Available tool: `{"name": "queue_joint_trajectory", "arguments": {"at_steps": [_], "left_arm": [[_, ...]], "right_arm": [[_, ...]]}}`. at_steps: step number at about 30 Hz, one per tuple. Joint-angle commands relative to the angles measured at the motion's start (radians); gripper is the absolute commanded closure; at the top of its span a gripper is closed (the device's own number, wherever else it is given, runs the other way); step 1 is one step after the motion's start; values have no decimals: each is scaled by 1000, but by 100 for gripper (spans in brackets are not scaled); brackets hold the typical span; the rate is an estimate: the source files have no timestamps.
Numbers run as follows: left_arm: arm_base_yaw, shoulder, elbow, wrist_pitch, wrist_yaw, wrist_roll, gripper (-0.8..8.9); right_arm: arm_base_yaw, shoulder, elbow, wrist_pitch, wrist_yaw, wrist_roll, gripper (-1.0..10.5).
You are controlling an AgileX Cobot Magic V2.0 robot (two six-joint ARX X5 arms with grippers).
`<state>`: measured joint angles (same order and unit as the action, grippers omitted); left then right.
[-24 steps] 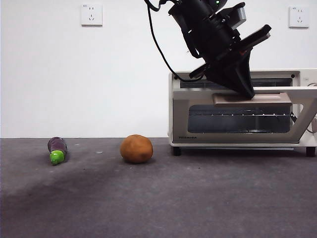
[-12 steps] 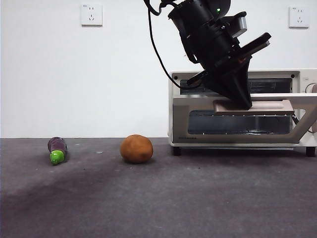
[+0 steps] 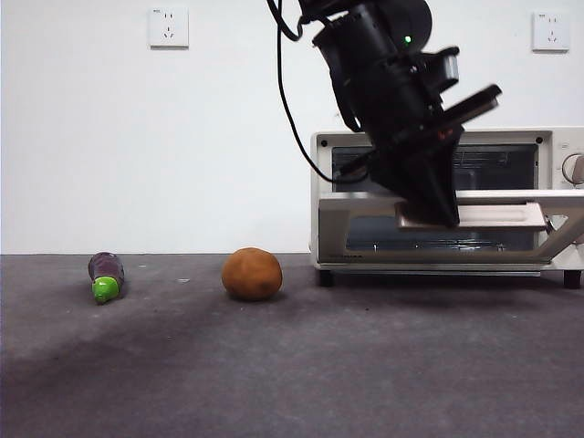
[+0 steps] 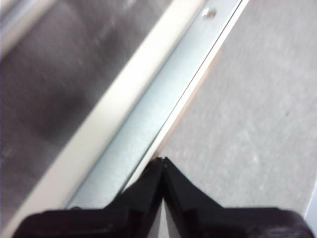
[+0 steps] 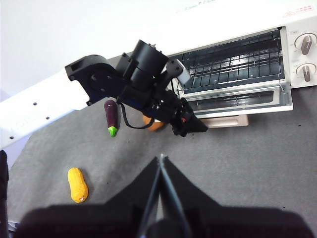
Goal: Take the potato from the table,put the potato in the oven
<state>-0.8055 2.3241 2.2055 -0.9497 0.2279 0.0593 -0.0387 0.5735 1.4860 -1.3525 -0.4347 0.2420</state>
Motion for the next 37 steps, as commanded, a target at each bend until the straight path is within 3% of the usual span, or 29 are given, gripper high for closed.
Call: {"name": "queue_joint_trajectory", "arguments": {"at_steps": [1, 23, 37], "left_arm": [[21, 51, -18, 24, -72, -27, 822], [-45, 36, -18, -71, -71, -34, 822], [-50, -279, -18, -185, -72, 9, 821]], "right_arm": [[0, -4, 3, -19, 1, -11, 936], [0, -3, 3, -20, 29, -37, 936], [0, 0, 2, -20, 46, -105, 941]]}}
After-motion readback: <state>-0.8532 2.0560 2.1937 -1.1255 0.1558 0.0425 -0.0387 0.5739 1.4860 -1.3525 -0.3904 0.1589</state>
